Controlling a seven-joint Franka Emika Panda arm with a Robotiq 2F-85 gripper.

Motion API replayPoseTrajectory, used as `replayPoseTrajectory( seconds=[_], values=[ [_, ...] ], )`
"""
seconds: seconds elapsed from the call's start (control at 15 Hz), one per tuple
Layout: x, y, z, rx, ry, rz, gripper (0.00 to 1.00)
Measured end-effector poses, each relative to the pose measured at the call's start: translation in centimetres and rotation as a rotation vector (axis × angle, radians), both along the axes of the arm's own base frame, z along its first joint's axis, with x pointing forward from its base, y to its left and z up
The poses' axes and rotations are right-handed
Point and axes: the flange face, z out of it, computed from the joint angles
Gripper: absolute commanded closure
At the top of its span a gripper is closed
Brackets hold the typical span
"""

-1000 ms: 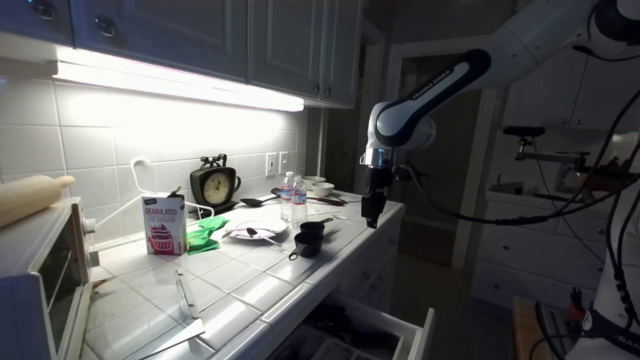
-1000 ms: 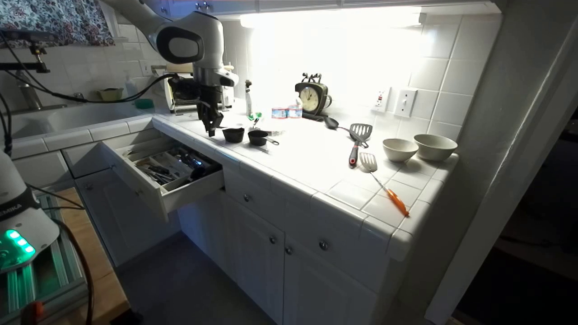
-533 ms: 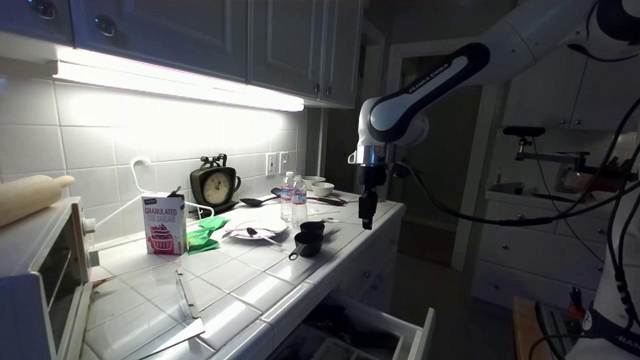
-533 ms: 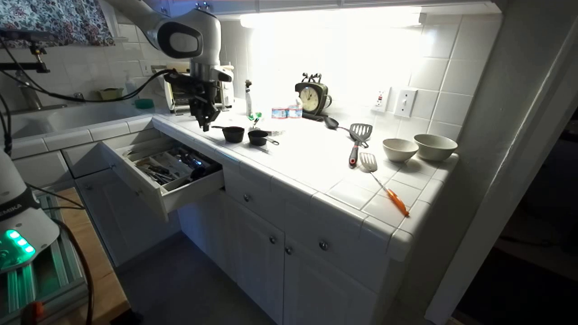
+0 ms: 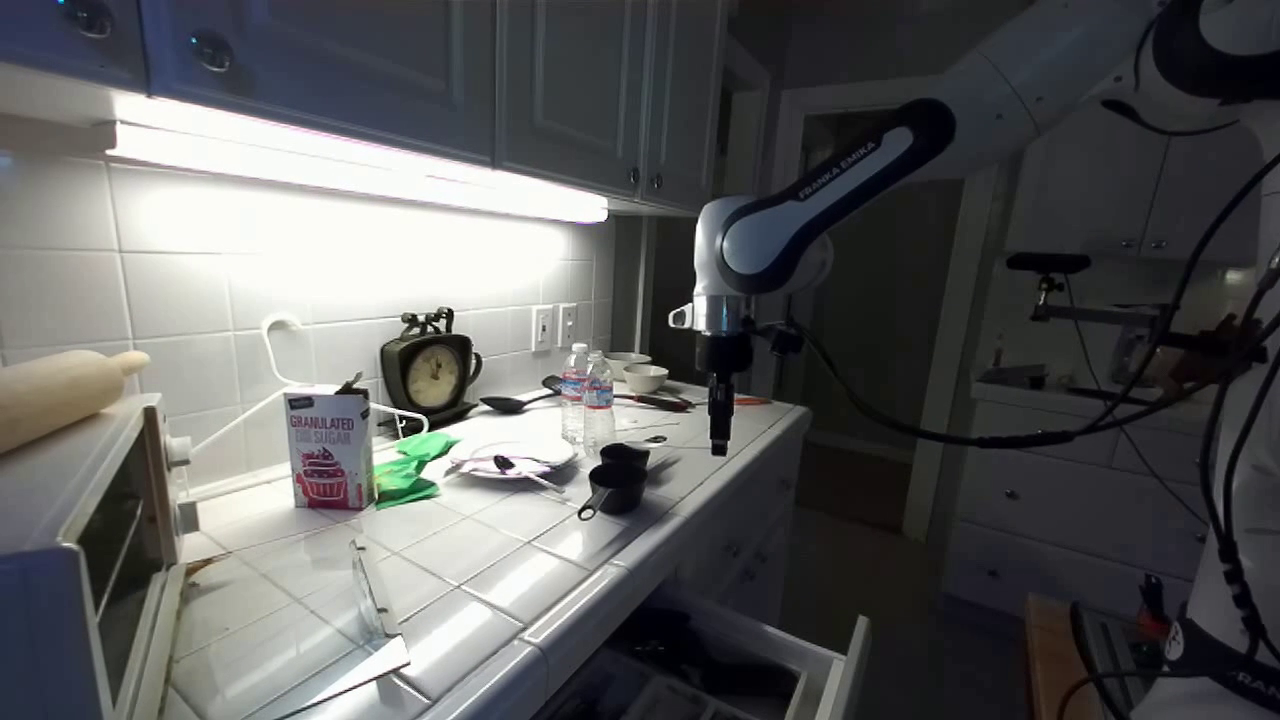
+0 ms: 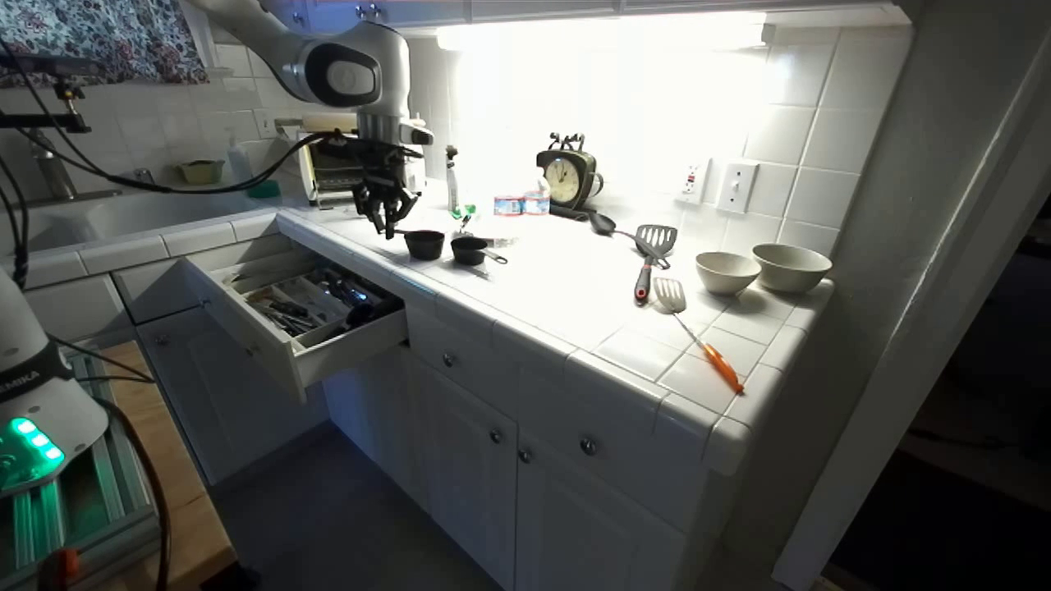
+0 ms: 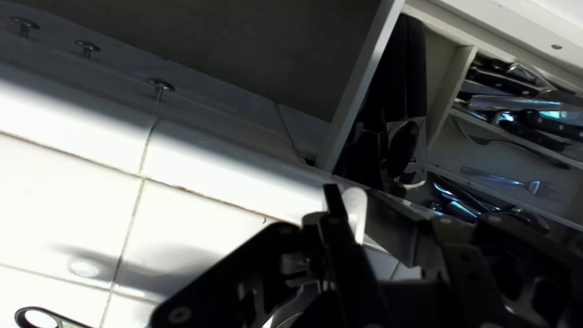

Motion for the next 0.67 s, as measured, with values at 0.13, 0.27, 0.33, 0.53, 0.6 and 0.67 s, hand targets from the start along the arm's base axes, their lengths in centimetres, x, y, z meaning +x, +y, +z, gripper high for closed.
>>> replayPoseTrajectory(
  seconds=[0.13, 0.27, 0.33, 0.53, 0.6, 0.67],
  values=[
    [0.72, -0.41, -0.05, -0.015, -0.005, 0.052, 0.82],
    [1.18, -0.63, -0.07, -0.017, -0.009, 0.071, 0.82],
    [1.26, -0.66, -0.09, -0.017, -0.009, 0.074, 0.82],
    [1.27, -0.66, -0.1, -0.017, -0.009, 0.077, 0.82],
    [1.27, -0.66, -0.1, -0.017, -0.009, 0.077, 0.82],
    [1.27, -0.66, -0.1, -0.017, -0.009, 0.078, 0.82]
  ],
)
